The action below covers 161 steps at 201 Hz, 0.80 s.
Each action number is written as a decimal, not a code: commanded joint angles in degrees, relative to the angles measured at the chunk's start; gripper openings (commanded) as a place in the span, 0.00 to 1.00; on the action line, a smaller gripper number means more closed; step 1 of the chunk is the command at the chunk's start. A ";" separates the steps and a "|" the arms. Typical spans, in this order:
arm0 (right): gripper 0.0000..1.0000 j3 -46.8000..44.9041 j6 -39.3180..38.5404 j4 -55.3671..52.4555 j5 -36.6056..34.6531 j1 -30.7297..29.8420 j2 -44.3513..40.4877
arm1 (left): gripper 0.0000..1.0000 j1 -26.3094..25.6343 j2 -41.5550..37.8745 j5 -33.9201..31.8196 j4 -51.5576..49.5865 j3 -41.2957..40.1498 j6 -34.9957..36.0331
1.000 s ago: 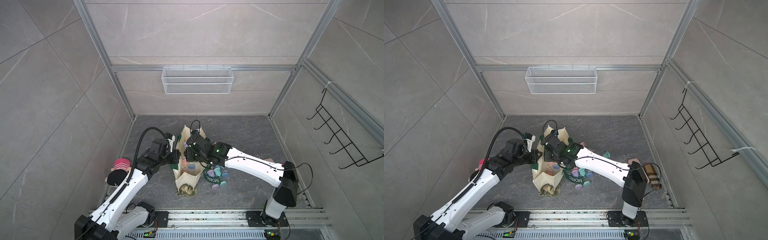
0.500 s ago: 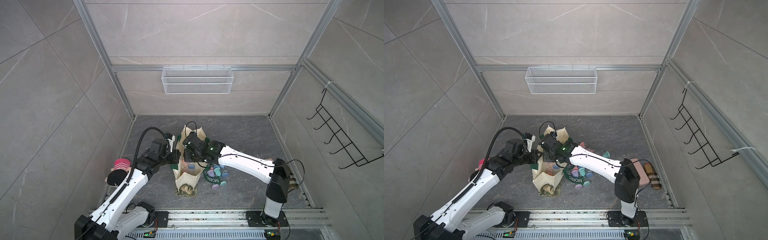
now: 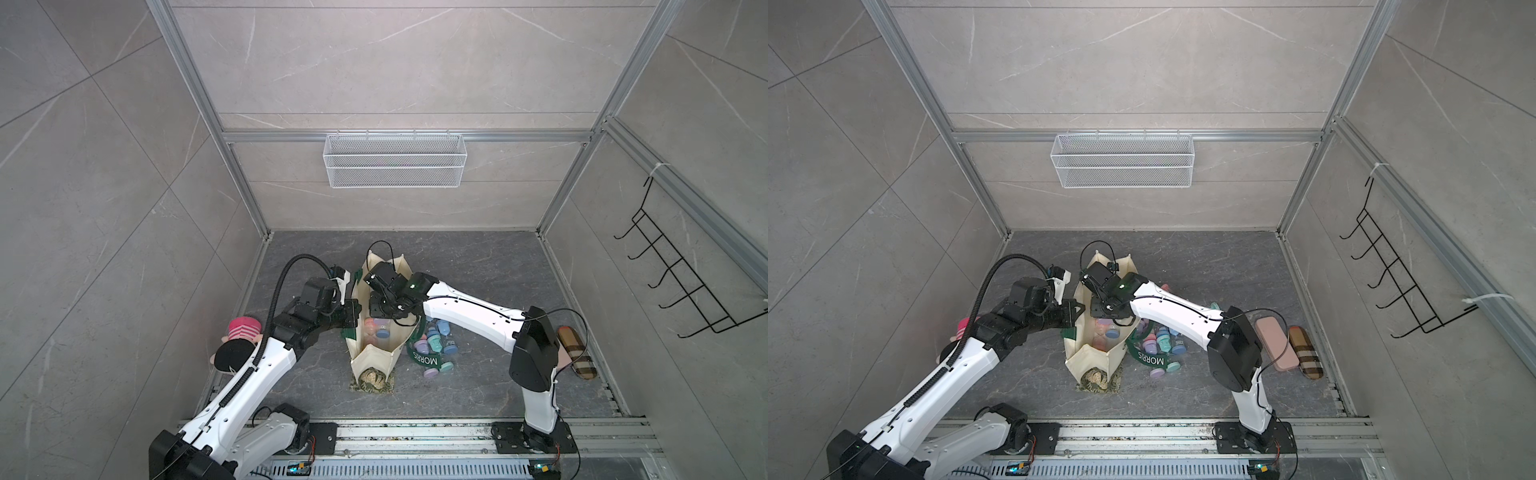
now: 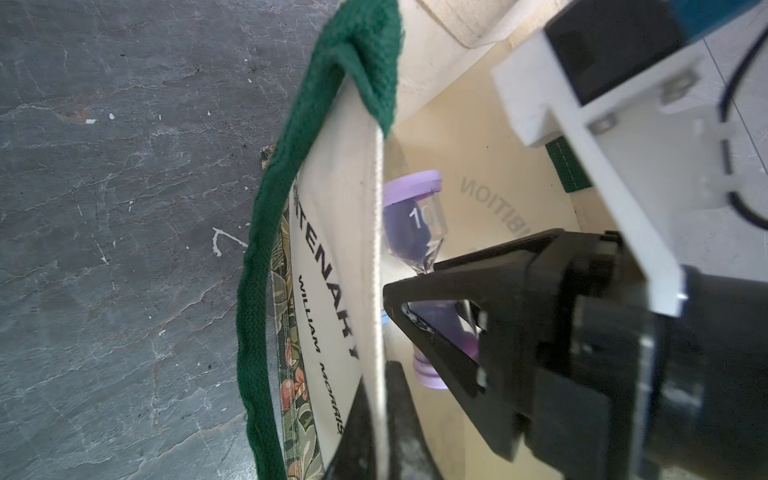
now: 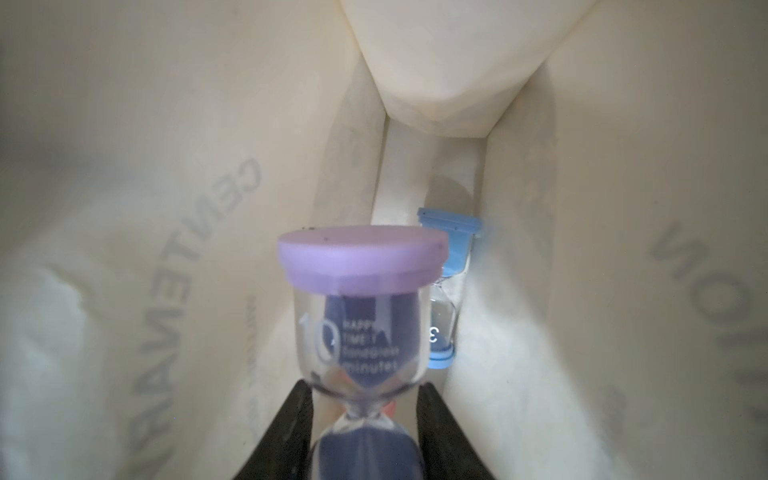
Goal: Put the hourglass into the canvas bag
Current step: Place the hourglass in the canvas bag.
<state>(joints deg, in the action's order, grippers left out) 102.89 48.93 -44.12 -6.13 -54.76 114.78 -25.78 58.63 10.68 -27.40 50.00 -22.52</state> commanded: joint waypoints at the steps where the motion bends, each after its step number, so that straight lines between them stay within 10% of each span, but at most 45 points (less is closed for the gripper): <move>1: 0.00 3.42 0.82 -3.02 -0.37 0.25 1.72 | 0.00 -0.28 -1.22 1.41 1.38 0.90 0.43; 114: 0.00 3.83 2.03 -4.59 0.58 1.68 6.67 | 0.00 -0.24 -1.46 1.43 1.29 0.89 0.51; 161: 0.18 3.19 1.98 -3.96 1.10 1.75 7.03 | 0.00 -0.32 -1.52 1.35 1.27 0.81 0.43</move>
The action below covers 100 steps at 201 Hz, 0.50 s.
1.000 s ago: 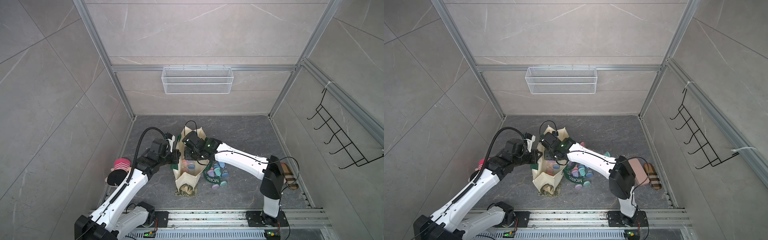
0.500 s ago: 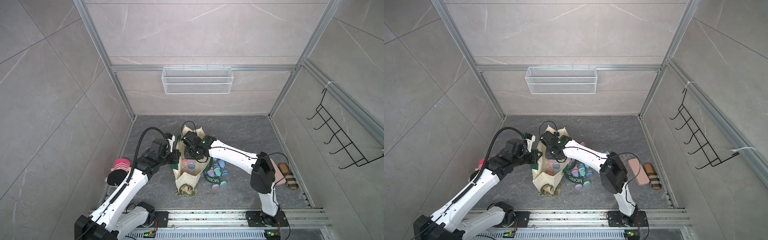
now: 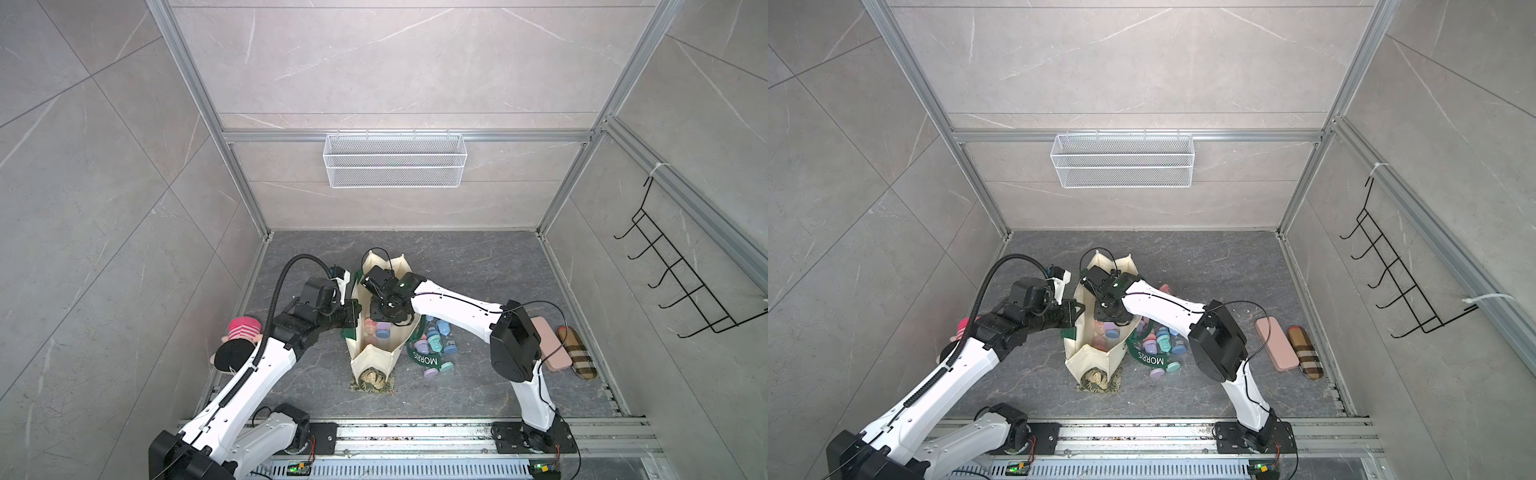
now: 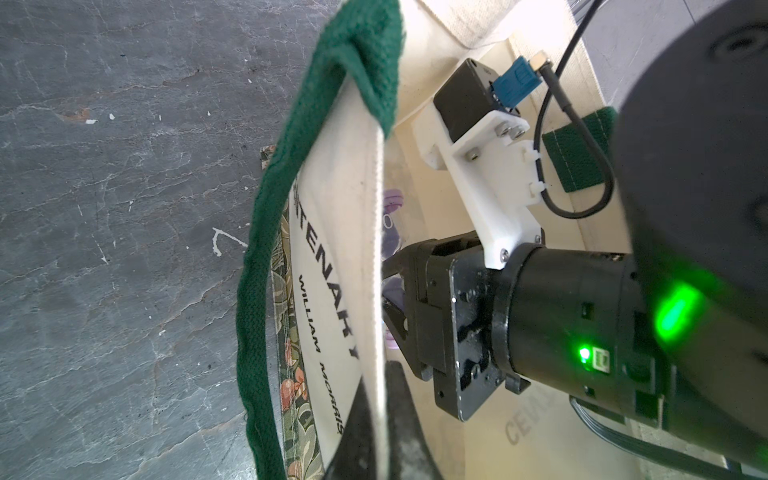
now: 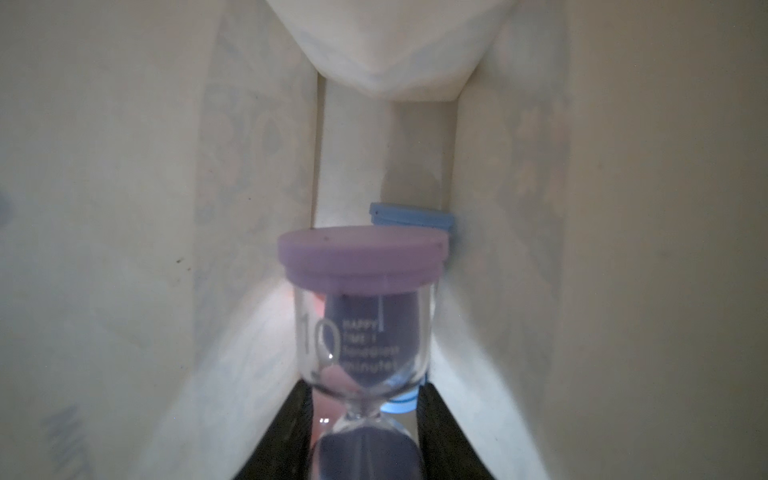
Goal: Put the hourglass into the canvas bag
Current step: Place the hourglass in the canvas bag.
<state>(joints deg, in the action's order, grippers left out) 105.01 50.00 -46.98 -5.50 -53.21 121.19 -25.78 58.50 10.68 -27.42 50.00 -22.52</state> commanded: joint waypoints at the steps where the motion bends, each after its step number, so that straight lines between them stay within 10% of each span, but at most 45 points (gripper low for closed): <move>1: 0.19 1.07 0.94 -1.09 0.48 0.16 0.63 | 0.00 -0.32 -1.42 1.36 1.31 0.85 0.49; 100: 0.45 1.25 -0.16 -1.03 0.84 0.14 -1.47 | 0.00 -0.30 -1.42 1.28 1.20 0.81 0.42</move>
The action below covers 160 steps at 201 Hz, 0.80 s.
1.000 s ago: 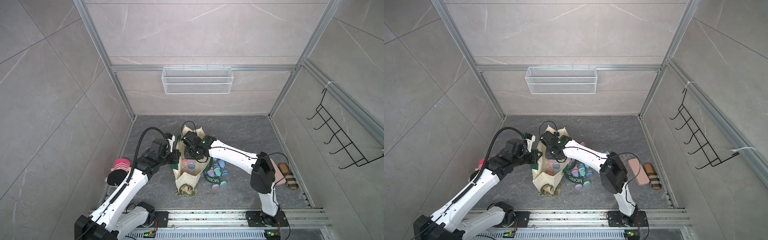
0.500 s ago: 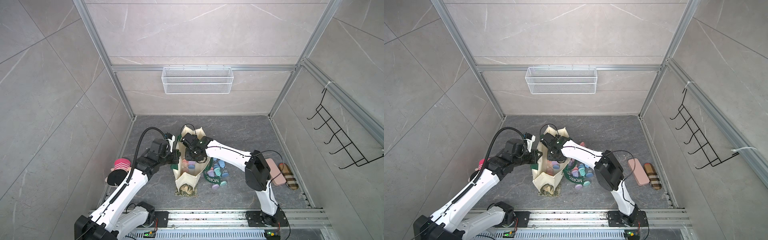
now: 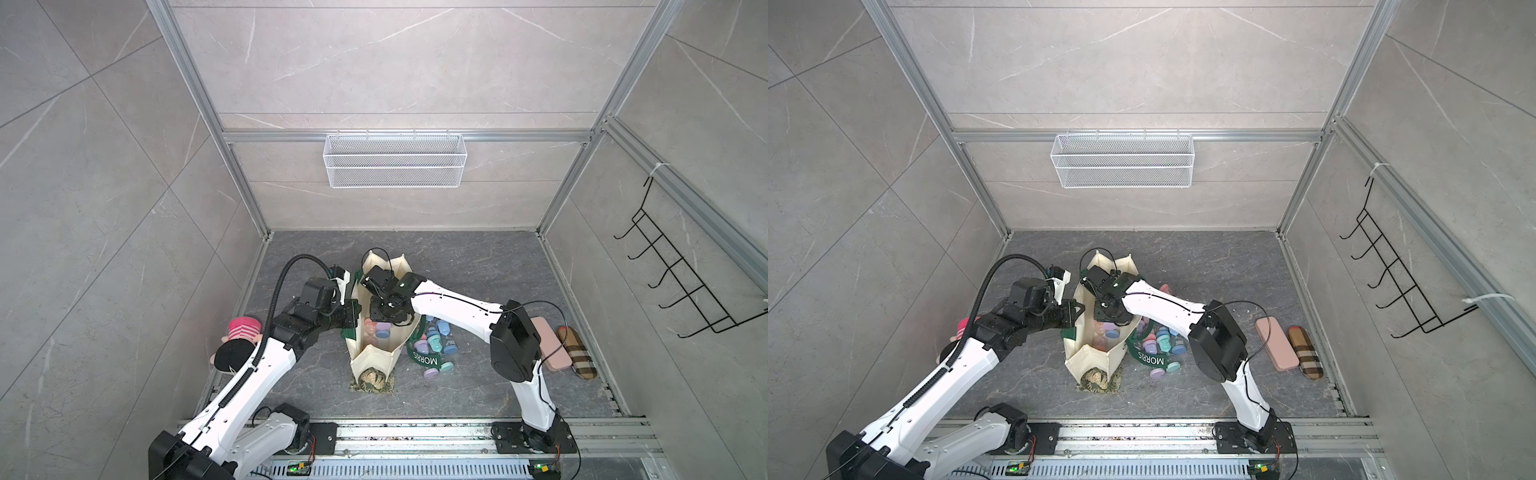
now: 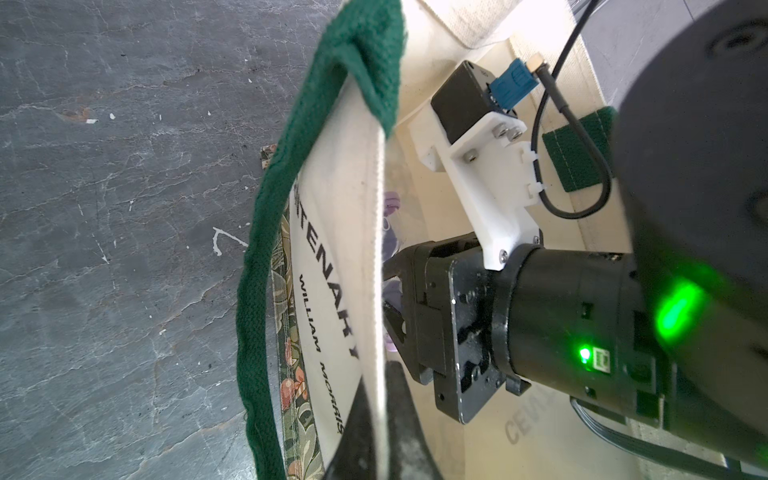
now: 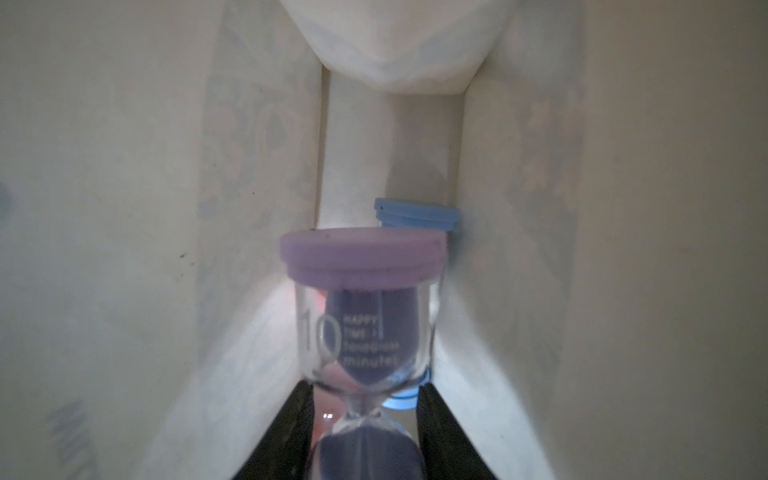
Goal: Put the hourglass into the canvas bag
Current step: Place the hourglass in the canvas bag.
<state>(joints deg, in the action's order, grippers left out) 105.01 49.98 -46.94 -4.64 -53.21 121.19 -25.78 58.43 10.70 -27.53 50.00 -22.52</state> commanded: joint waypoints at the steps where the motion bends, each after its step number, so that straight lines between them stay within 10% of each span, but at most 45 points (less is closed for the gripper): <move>1: 0.45 1.29 -0.14 -1.06 -0.01 0.13 -1.48 | 0.00 -0.31 -1.33 1.30 1.32 0.81 0.40; 65: 0.64 0.80 -0.79 -0.87 -0.93 -0.37 -4.53 | 0.00 -0.30 -1.33 1.35 1.25 0.79 0.46; 160: 0.65 -0.34 -6.19 -2.57 -14.63 -4.36 -21.42 | 0.00 -0.30 -1.05 1.14 1.22 0.79 0.55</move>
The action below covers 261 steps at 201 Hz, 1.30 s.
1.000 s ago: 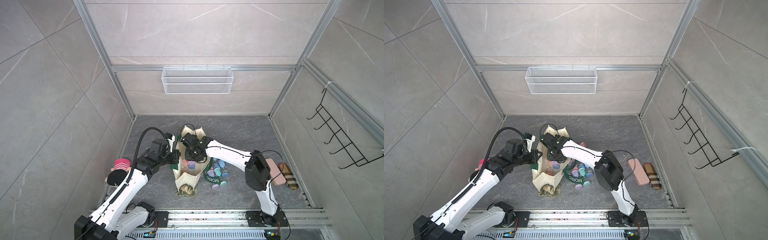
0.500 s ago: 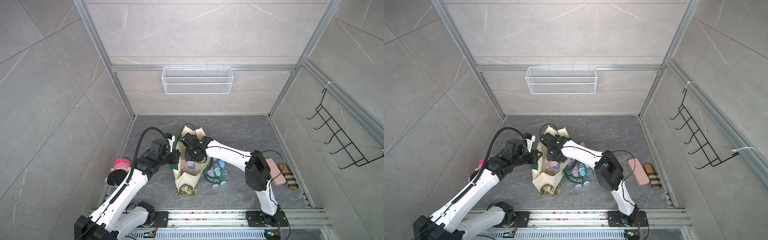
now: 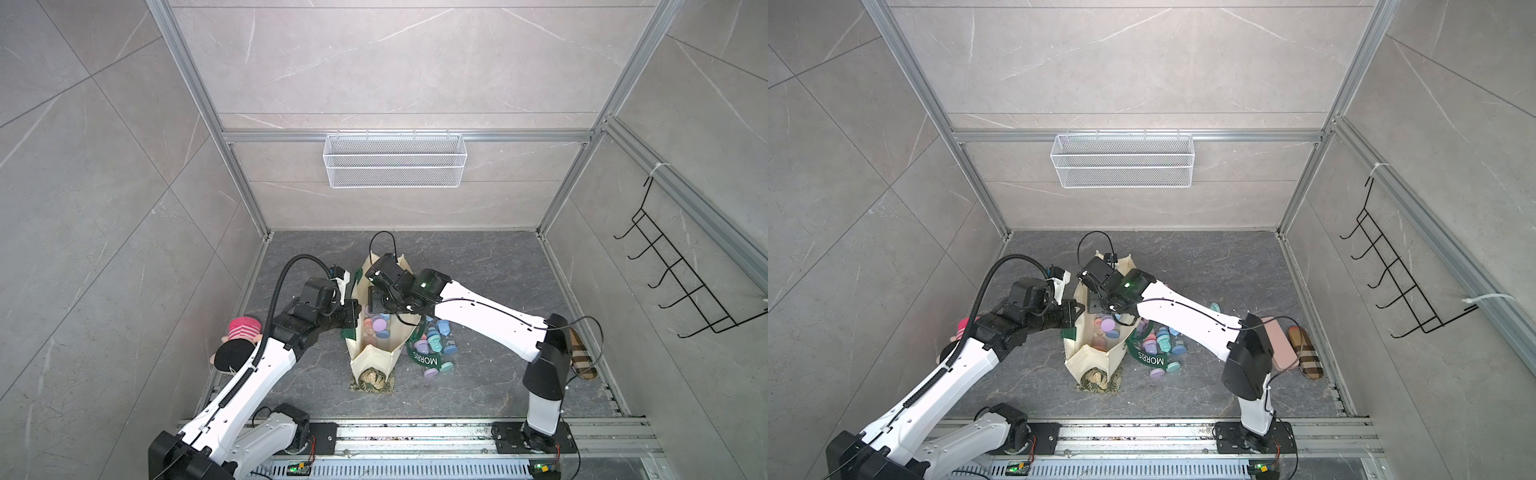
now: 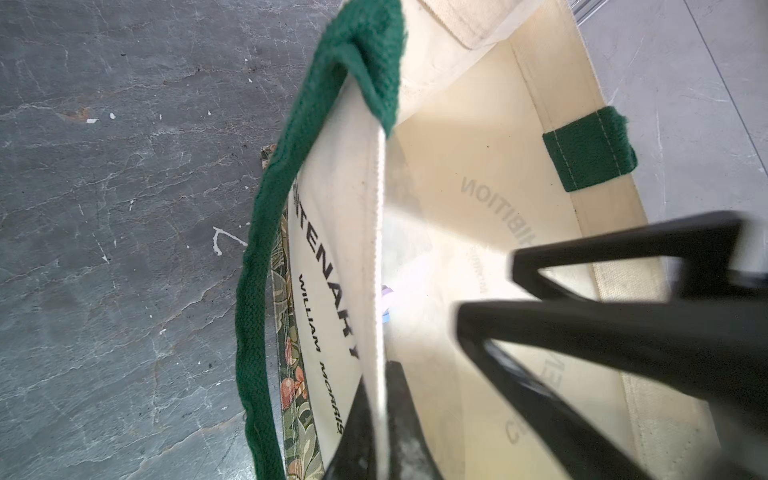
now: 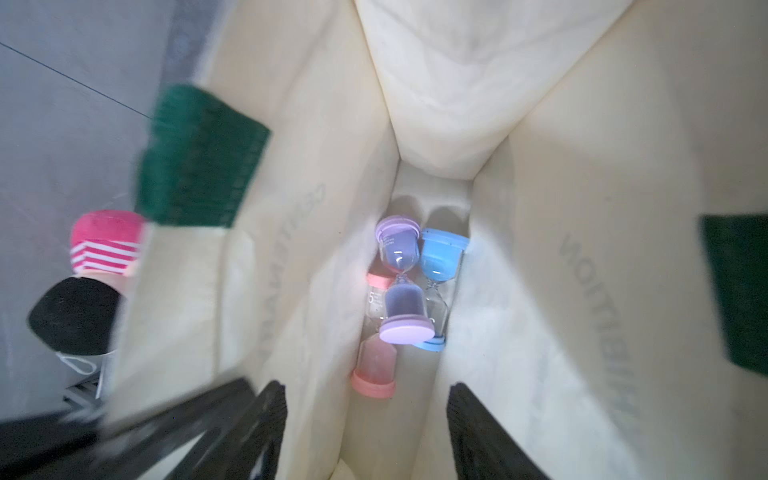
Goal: Put the hourglass into the canvas bag
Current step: Place the hourglass in the canvas bag, then pick up the hourglass from the center of the board.
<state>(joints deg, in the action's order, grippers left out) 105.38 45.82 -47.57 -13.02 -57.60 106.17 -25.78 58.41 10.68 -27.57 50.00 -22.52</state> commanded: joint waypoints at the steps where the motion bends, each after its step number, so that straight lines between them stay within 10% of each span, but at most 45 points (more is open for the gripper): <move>1: 0.65 -0.89 -2.09 -1.88 -6.42 0.04 -6.63 | 0.00 -0.31 -1.03 1.18 1.23 0.79 0.51; 84: 0.67 -10.71 4.15 -10.58 -21.95 3.84 -20.25 | 0.00 -0.30 -0.67 0.88 1.11 0.75 0.59; 261: 0.67 -32.90 10.78 -1.73 -5.59 28.62 -10.79 | 0.00 -0.47 -1.55 1.06 1.00 0.80 0.56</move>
<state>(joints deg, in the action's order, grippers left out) 72.93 56.80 -50.74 -19.97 -30.00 92.99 -25.78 58.30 10.66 -27.70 50.00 -22.52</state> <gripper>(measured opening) 0.667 0.054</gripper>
